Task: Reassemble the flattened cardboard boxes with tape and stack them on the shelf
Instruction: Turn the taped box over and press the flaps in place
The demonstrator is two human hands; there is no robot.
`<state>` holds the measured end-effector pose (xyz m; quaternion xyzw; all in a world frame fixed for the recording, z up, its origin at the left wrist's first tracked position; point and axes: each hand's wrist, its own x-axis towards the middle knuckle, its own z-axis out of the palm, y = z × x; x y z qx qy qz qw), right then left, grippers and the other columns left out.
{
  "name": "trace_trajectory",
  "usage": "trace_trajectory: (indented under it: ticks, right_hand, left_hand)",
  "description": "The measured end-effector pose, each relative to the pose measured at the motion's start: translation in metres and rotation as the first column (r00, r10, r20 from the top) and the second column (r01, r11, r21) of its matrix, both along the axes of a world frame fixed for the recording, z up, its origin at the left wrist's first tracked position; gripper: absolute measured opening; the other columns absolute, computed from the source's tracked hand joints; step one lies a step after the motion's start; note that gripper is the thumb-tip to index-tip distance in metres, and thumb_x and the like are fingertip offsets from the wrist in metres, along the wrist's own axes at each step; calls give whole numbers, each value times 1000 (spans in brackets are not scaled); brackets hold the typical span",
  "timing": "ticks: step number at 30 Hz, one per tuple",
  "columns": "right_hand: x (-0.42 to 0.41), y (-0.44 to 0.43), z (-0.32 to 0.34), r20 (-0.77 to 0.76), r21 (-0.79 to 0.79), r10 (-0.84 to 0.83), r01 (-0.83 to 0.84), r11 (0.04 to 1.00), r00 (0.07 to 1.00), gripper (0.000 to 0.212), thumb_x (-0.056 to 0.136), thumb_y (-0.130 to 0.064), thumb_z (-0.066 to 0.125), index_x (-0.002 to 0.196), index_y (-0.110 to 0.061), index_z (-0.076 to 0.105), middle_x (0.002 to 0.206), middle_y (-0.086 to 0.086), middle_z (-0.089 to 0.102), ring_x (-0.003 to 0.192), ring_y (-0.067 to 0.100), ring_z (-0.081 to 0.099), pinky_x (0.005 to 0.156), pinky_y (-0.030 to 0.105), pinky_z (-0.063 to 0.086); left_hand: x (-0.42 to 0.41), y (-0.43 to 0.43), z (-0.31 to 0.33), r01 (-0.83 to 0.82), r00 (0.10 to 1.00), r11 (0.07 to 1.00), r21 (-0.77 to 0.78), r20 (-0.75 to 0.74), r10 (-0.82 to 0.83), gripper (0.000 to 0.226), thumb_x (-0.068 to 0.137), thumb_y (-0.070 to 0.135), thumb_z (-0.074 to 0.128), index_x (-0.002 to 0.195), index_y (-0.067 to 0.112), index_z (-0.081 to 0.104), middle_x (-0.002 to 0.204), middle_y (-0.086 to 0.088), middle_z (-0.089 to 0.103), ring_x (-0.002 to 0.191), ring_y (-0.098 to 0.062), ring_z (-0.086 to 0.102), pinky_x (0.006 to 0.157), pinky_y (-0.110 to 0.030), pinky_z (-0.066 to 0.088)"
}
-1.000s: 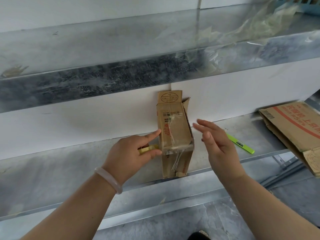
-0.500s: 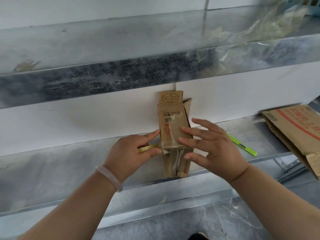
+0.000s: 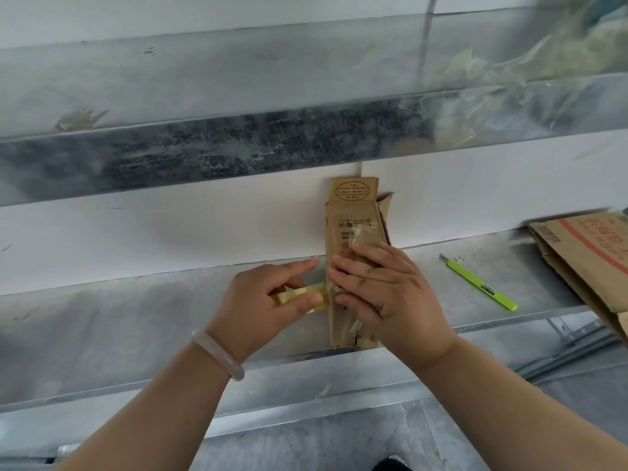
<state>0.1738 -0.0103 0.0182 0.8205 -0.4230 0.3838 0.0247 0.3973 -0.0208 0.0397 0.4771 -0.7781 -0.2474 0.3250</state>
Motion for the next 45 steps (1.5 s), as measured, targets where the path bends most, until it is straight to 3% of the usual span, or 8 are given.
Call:
trace_trajectory:
  ticks: [3,8,13,18,24,30,38,45]
  right_hand:
    - [-2,0,1,10,12,2,-2,1000,1000,29,93,-34,61,118,-25,71,126,-9,65,129,15,53,105,47,42]
    - [-3,1,0,-2,5,14,-14,1000,1000,29,93,-32,62,120,-25,70,128,-9,64,129,15,52,104,47,43]
    - [-3,1,0,-7,17,21,-21,1000,1000,30,93,-31,64,121,-25,69,128,-9,64,130,15,52,102,49,44]
    - [-2,1,-2,-8,19,33,-32,999,999,29,93,-31,64,121,-25,70,129,-9,64,131,15,51,103,49,43]
    - [-3,0,0,28,19,28,-28,999,999,28,93,-32,64,119,-24,71,127,-9,65,129,16,52,103,50,43]
    - [-5,0,0,65,17,22,-24,1000,998,28,92,-33,63,117,-25,70,125,-9,66,128,15,53,104,50,42]
    - [-8,1,-2,81,1,10,-11,1000,997,28,92,-33,63,117,-23,70,125,-7,66,128,16,54,103,51,43]
    - [-9,0,-3,73,-14,10,-9,1000,997,28,93,-33,63,118,-23,70,126,-8,65,128,17,54,103,51,43]
  left_hand:
    - [8,5,-4,33,998,999,22,-46,-32,58,62,68,69,118,56,56,94,26,67,89,3,62,77,-6,45]
    - [14,3,-3,38,978,993,-109,210,-14,55,71,72,55,115,40,67,87,23,63,85,11,54,76,0,35]
    - [4,-1,10,6,897,998,-63,441,23,72,66,83,40,120,41,63,88,12,67,82,-5,58,74,-21,45]
    - [8,-7,8,-29,771,1000,-4,636,25,66,68,85,44,115,42,63,94,12,66,85,-7,59,76,-27,49]
    - [16,-2,0,-24,985,983,181,171,-8,59,47,82,65,101,59,62,88,25,63,89,5,58,75,-10,41]
    - [14,3,-4,53,950,969,241,-310,25,53,43,57,82,91,46,62,80,11,68,72,-5,63,64,-14,47]
    - [17,5,-11,12,986,985,170,-168,17,36,56,63,72,92,60,66,96,26,67,91,-2,64,74,-15,50]
    - [9,4,-15,-33,998,998,62,-43,36,22,67,60,67,86,51,70,111,21,53,103,-1,53,73,-5,41]
